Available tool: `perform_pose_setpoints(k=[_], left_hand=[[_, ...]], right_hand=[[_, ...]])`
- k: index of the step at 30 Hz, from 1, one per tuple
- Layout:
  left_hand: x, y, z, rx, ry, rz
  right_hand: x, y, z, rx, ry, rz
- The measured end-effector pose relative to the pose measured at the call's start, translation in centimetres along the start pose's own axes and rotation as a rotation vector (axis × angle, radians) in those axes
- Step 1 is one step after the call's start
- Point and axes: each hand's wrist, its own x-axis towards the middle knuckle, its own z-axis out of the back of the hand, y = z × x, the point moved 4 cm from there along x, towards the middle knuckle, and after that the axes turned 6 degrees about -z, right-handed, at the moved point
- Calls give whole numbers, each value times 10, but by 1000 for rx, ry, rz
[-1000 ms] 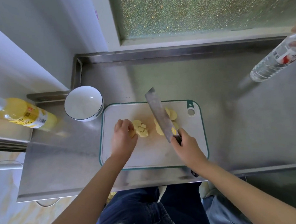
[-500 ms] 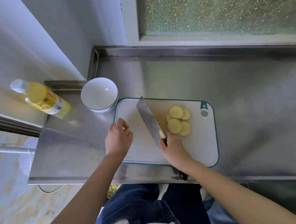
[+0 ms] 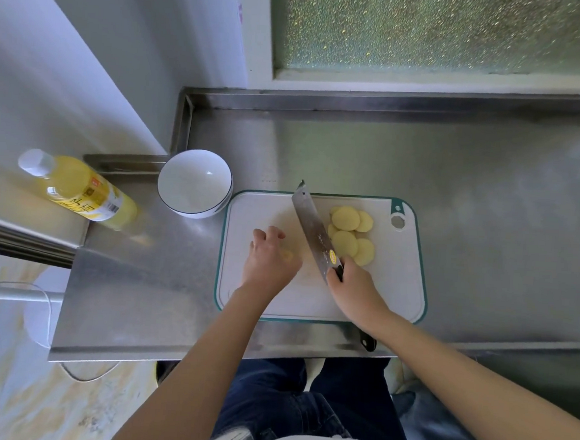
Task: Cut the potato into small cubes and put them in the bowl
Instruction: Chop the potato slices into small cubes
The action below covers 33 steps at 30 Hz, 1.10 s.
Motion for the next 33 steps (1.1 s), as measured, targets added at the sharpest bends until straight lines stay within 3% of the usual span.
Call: perform_pose_setpoints(k=[8, 20, 33], left_hand=[[-12, 15, 1, -239, -62, 71], [-22, 22, -5, -147, -107, 41], [-17, 12, -6, -323, -241, -20]], right_hand=[[-9, 4, -15, -136, 67, 74], [-6, 11, -22, -134, 75, 66], [2, 12, -13, -137, 64, 82]])
